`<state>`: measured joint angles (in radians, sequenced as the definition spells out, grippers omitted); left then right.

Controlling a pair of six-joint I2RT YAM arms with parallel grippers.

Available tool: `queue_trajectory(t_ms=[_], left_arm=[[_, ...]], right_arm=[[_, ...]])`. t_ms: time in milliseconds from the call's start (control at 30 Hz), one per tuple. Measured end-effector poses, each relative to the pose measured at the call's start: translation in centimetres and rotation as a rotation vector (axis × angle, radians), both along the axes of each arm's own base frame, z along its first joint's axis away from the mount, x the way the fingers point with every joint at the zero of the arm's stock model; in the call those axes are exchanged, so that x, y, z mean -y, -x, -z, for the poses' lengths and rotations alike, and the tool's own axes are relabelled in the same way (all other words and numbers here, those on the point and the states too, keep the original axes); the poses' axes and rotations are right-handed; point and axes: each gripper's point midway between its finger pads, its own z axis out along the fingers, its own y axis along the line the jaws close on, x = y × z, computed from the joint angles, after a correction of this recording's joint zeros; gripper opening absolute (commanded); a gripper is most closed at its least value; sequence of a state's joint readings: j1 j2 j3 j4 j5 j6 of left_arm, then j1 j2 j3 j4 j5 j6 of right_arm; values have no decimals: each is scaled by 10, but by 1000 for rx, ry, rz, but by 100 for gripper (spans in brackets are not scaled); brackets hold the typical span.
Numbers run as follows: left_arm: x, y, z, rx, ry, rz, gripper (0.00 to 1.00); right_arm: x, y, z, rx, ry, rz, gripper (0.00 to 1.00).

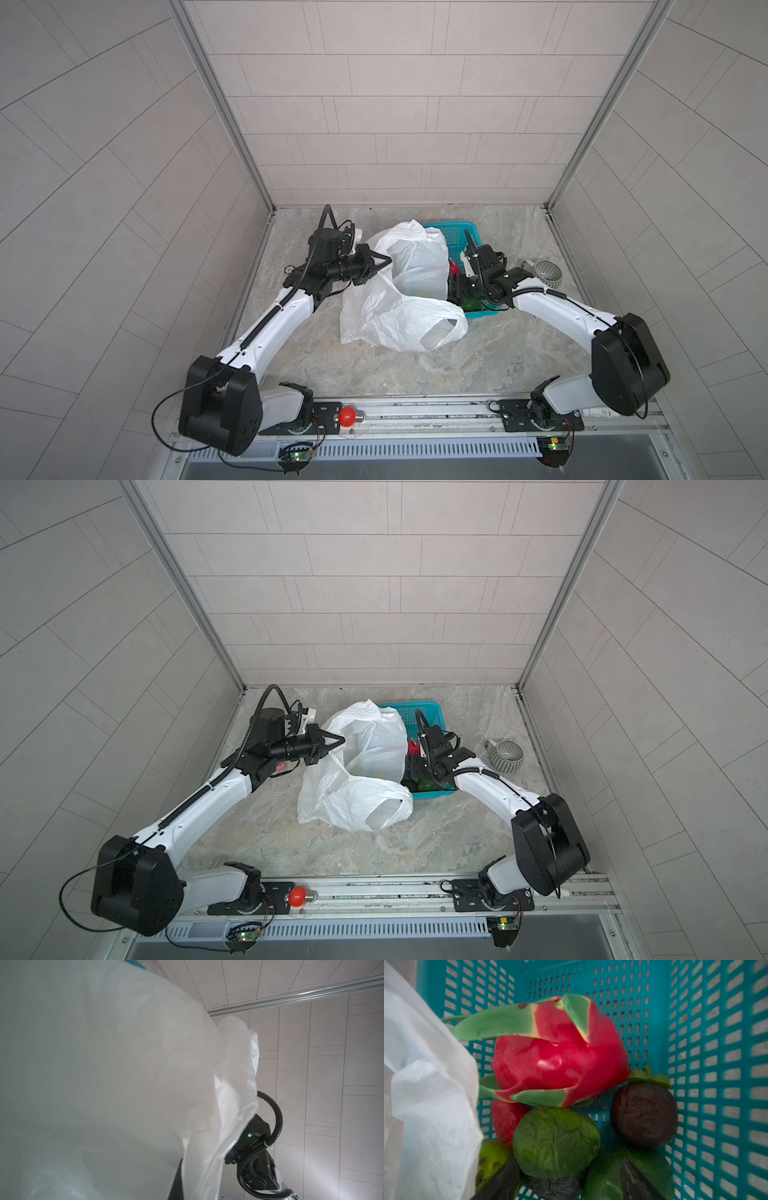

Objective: Place the fruits into the plastic bag
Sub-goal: 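Move the right gripper back over the basket and grasp a green fruit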

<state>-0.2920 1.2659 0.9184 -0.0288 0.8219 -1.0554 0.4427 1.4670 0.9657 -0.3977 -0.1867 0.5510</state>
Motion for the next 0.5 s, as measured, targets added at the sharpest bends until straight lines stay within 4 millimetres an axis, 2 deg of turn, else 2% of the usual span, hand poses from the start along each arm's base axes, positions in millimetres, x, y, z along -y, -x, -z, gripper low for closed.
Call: queue_trajectory(t_ms=[167,367,433,500], left_arm=[[0,1,1,-7,-6,0,0],[-2,2,5,-13,-19,-1,0],[-2,2,5,-15,-20,-1,0],[-2,2,5,-14,-21,-1,0]], right_arm=[[-11,-8,11,-43,10,-22,76],[-13,-9,26,-79,31,-24,75],[-12,-9,30,-85,40,-22,71],[-10,-10,32,-85,51,-22,61]])
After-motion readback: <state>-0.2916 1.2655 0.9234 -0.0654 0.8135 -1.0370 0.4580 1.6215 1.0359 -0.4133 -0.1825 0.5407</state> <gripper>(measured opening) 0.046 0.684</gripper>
